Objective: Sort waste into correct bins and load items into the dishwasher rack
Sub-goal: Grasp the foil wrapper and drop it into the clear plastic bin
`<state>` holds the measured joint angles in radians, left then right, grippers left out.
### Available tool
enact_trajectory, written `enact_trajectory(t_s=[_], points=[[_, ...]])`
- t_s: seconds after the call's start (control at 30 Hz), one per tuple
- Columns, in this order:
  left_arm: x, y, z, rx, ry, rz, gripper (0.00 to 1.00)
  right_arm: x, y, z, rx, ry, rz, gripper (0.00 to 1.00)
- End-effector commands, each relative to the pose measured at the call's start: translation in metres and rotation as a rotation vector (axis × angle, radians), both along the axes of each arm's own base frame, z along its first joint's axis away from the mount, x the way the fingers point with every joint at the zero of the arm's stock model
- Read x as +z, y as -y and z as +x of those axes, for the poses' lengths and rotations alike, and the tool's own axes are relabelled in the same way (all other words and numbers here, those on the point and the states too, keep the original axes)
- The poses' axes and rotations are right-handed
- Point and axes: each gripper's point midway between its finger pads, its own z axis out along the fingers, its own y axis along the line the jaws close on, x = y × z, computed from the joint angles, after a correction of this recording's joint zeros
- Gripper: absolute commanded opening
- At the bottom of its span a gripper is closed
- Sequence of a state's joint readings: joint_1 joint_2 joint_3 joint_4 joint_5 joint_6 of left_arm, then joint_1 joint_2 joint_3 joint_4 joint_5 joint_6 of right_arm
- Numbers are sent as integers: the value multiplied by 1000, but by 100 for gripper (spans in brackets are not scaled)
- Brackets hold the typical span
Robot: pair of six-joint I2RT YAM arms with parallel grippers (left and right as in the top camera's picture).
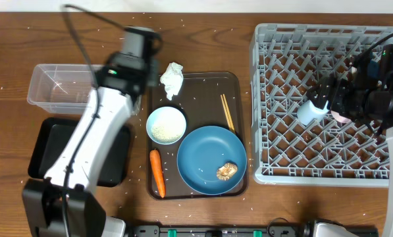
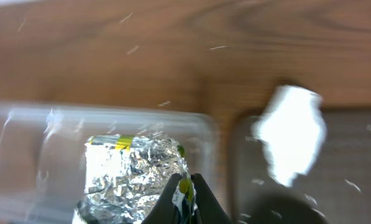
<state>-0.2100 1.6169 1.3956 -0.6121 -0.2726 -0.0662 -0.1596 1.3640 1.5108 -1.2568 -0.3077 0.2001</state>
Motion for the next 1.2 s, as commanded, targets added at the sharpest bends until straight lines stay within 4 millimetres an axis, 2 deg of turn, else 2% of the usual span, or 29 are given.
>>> enact_trajectory(t_s=[0.0,0.1,0.2,0.37,0.57,0.67,0.77,0.83,0.9,0.97,1.1,1.17], points=[[-12,-46,1,345,35,-188,6,5,-5,1,29,19,1,84],[-18,-72,-1,608,89,-348,6,5,-5,2,29,22,1,84],[-18,-87,-1,838,168,-501,7,4,-5,-1,29,11,2,84],[-21,-92,0,1113,261,-710,6,3,-6,-2,29,3,3,84],[-44,-92,4,1241,261,-769,6,3,-6,-3,29,0,4,83],[-51,-92,11,1247,269,-778,6,3,-6,-4,29,-4,4,84],[-47,-94,19,1218,301,-774,7,2,-6,-6,29,-13,6,84],[-37,-94,31,1104,323,-736,17,1,-6,-7,30,-17,6,84],[-23,-94,42,962,340,-674,34,1,-6,-6,37,-14,1,85],[-10,-93,44,871,348,-619,47,1,-6,-6,45,-10,-3,85],[10,-92,40,749,350,-535,56,2,-6,-5,51,-5,-7,87],[11,-84,41,684,328,-511,57,2,-6,-5,51,-1,-7,87]])
